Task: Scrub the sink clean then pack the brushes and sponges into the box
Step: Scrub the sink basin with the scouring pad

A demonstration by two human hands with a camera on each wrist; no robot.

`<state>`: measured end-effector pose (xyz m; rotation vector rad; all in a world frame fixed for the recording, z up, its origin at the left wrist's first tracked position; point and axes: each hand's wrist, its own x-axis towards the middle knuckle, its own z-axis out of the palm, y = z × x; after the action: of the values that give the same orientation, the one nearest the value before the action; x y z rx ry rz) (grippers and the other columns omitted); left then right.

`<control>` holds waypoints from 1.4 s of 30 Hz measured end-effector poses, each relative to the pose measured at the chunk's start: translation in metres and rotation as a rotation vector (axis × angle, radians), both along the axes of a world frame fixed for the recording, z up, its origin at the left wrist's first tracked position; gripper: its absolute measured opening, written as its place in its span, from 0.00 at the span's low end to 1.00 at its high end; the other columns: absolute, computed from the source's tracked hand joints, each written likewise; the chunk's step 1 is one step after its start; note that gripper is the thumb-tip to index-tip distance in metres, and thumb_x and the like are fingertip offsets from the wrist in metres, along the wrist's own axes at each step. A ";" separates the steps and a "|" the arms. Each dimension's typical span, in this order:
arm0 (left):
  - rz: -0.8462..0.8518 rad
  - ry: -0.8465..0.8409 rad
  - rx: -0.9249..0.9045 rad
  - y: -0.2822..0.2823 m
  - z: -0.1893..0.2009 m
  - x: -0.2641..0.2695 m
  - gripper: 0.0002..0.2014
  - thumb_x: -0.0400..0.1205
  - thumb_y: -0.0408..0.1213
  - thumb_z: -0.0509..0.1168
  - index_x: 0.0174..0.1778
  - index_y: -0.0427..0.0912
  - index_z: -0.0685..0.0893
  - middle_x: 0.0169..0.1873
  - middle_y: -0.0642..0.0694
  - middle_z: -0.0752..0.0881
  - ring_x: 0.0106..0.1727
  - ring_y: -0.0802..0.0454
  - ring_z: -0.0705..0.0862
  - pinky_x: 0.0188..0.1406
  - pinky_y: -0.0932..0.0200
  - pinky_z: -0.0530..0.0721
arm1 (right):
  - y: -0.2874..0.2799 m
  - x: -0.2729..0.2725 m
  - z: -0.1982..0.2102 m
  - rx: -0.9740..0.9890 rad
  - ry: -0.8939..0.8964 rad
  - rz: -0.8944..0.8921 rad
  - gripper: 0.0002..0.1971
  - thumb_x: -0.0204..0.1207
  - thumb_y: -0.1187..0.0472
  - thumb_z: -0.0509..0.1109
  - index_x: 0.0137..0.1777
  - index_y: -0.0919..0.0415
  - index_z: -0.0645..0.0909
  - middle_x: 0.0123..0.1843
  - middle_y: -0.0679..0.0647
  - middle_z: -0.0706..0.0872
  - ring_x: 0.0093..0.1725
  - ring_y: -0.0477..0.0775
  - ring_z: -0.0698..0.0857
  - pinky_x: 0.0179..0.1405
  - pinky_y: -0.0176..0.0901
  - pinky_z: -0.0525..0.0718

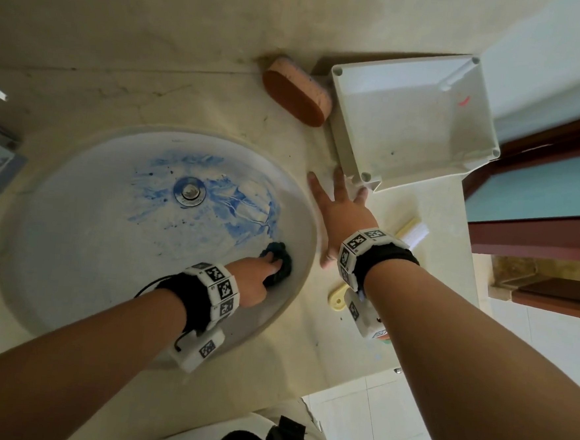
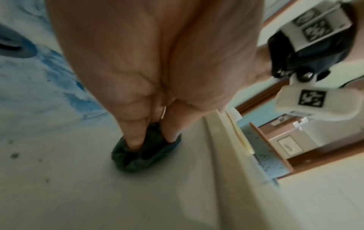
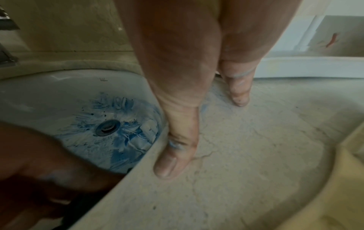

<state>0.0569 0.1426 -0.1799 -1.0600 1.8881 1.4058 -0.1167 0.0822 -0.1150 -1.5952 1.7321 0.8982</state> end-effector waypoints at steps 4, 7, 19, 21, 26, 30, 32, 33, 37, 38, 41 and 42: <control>0.085 0.014 -0.091 -0.025 -0.008 -0.013 0.32 0.87 0.33 0.54 0.86 0.46 0.50 0.84 0.40 0.56 0.81 0.40 0.64 0.79 0.54 0.62 | 0.000 0.001 0.002 0.001 0.009 0.006 0.76 0.55 0.65 0.88 0.80 0.35 0.26 0.84 0.51 0.24 0.81 0.81 0.36 0.66 0.73 0.76; 0.124 0.016 -0.087 -0.021 -0.014 -0.016 0.32 0.87 0.33 0.55 0.86 0.49 0.52 0.85 0.44 0.57 0.82 0.42 0.62 0.81 0.54 0.61 | 0.001 0.002 0.005 0.011 0.008 0.001 0.77 0.54 0.65 0.88 0.80 0.35 0.25 0.83 0.52 0.24 0.81 0.80 0.36 0.66 0.72 0.76; 0.011 0.035 -0.289 -0.002 -0.025 -0.019 0.33 0.85 0.30 0.58 0.86 0.44 0.54 0.84 0.40 0.56 0.79 0.38 0.66 0.80 0.50 0.64 | -0.001 0.000 0.005 0.015 0.007 0.020 0.78 0.53 0.63 0.89 0.80 0.35 0.24 0.83 0.52 0.23 0.81 0.80 0.36 0.67 0.73 0.76; 0.111 0.051 -0.332 -0.017 -0.029 -0.022 0.29 0.86 0.31 0.57 0.84 0.44 0.59 0.82 0.39 0.63 0.77 0.38 0.70 0.77 0.47 0.67 | -0.001 0.000 0.005 0.018 0.000 0.015 0.77 0.54 0.64 0.89 0.80 0.35 0.25 0.83 0.52 0.23 0.81 0.80 0.35 0.67 0.73 0.76; 0.160 0.031 -0.334 -0.020 -0.037 -0.023 0.29 0.87 0.33 0.58 0.84 0.46 0.60 0.80 0.40 0.67 0.76 0.38 0.71 0.75 0.48 0.70 | -0.001 -0.001 0.004 0.012 -0.003 0.017 0.77 0.54 0.64 0.88 0.80 0.34 0.25 0.83 0.52 0.23 0.80 0.80 0.35 0.66 0.74 0.77; 0.145 0.072 -0.318 0.002 -0.040 -0.019 0.31 0.86 0.31 0.58 0.85 0.50 0.57 0.83 0.44 0.63 0.74 0.39 0.73 0.75 0.49 0.71 | -0.002 -0.003 0.003 0.017 -0.001 0.034 0.77 0.53 0.60 0.89 0.80 0.35 0.24 0.83 0.53 0.22 0.80 0.81 0.35 0.68 0.74 0.75; 0.182 0.066 -0.353 0.000 -0.043 -0.020 0.30 0.87 0.30 0.57 0.85 0.49 0.57 0.83 0.44 0.61 0.78 0.40 0.69 0.78 0.49 0.66 | -0.002 -0.003 0.002 0.011 0.000 0.043 0.78 0.53 0.60 0.89 0.79 0.34 0.24 0.83 0.52 0.23 0.81 0.80 0.35 0.68 0.74 0.75; 0.206 0.058 -0.378 -0.004 -0.045 -0.022 0.30 0.87 0.30 0.57 0.85 0.48 0.58 0.83 0.43 0.61 0.79 0.40 0.67 0.79 0.48 0.64 | -0.002 -0.004 0.001 0.010 0.002 0.043 0.78 0.53 0.60 0.89 0.79 0.34 0.24 0.83 0.52 0.23 0.81 0.80 0.35 0.68 0.74 0.75; 0.336 0.065 -0.380 -0.027 -0.047 -0.026 0.30 0.85 0.30 0.60 0.83 0.46 0.63 0.79 0.39 0.69 0.76 0.38 0.71 0.77 0.48 0.68 | -0.003 -0.004 0.001 0.010 0.009 0.041 0.78 0.52 0.60 0.89 0.79 0.33 0.24 0.83 0.52 0.24 0.81 0.80 0.35 0.66 0.74 0.76; 0.338 0.074 -0.360 -0.028 -0.045 -0.025 0.30 0.84 0.30 0.61 0.84 0.46 0.62 0.79 0.39 0.69 0.77 0.38 0.71 0.77 0.50 0.67 | -0.002 -0.004 0.000 0.014 0.009 0.039 0.78 0.52 0.60 0.89 0.79 0.33 0.24 0.83 0.52 0.24 0.81 0.80 0.35 0.67 0.74 0.76; 0.369 0.082 -0.342 -0.018 -0.041 -0.019 0.32 0.83 0.29 0.61 0.84 0.47 0.60 0.79 0.39 0.70 0.76 0.40 0.72 0.77 0.54 0.66 | -0.002 -0.004 0.001 0.013 0.003 0.040 0.78 0.52 0.59 0.90 0.79 0.33 0.24 0.83 0.52 0.24 0.81 0.80 0.35 0.67 0.75 0.76; 0.390 0.088 -0.343 -0.013 -0.041 -0.017 0.33 0.83 0.29 0.61 0.84 0.48 0.60 0.77 0.38 0.72 0.75 0.40 0.73 0.76 0.53 0.68 | -0.002 -0.003 0.000 0.015 0.003 0.039 0.78 0.52 0.59 0.90 0.79 0.33 0.24 0.83 0.52 0.23 0.81 0.80 0.34 0.67 0.75 0.75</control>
<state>0.0402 0.1295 -0.2205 -1.6282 2.1179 1.3750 -0.1202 0.0799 -0.1149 -1.6237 1.6973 0.9304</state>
